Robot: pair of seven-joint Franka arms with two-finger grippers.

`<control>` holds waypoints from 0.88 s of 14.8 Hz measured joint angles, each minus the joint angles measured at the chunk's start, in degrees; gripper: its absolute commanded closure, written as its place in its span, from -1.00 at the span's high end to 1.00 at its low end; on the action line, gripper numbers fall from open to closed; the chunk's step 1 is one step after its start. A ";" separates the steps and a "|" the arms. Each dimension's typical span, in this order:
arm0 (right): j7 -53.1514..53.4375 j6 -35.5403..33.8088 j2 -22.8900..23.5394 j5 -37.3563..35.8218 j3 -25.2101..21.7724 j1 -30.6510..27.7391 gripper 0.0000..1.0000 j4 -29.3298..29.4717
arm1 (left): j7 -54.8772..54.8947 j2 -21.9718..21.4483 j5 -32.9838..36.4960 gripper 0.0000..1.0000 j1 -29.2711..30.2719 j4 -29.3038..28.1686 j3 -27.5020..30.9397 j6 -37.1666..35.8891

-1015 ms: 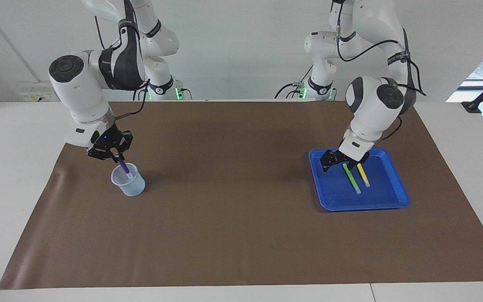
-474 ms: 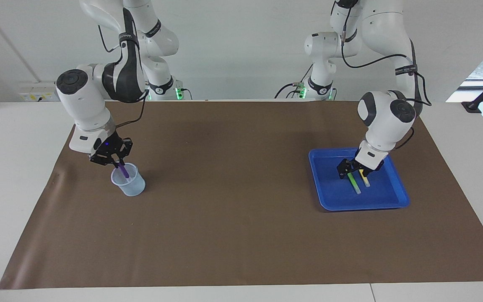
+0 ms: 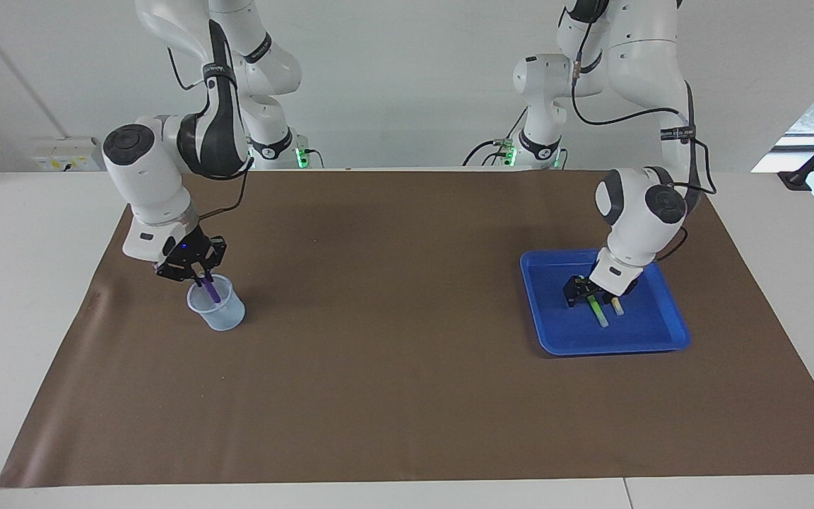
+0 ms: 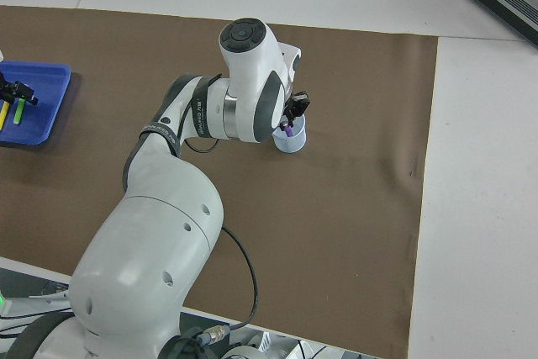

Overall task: Transfer and insert pens with both arms
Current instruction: 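Grasp the green pen in the tray with the left gripper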

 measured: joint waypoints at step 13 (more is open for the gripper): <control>2.46 -16.76 -0.05 22.37 0.68 1.24 1.00 13.00 | -4.12 -3.94 0.57 -1.00 -0.16 4.92 -0.65 -12.56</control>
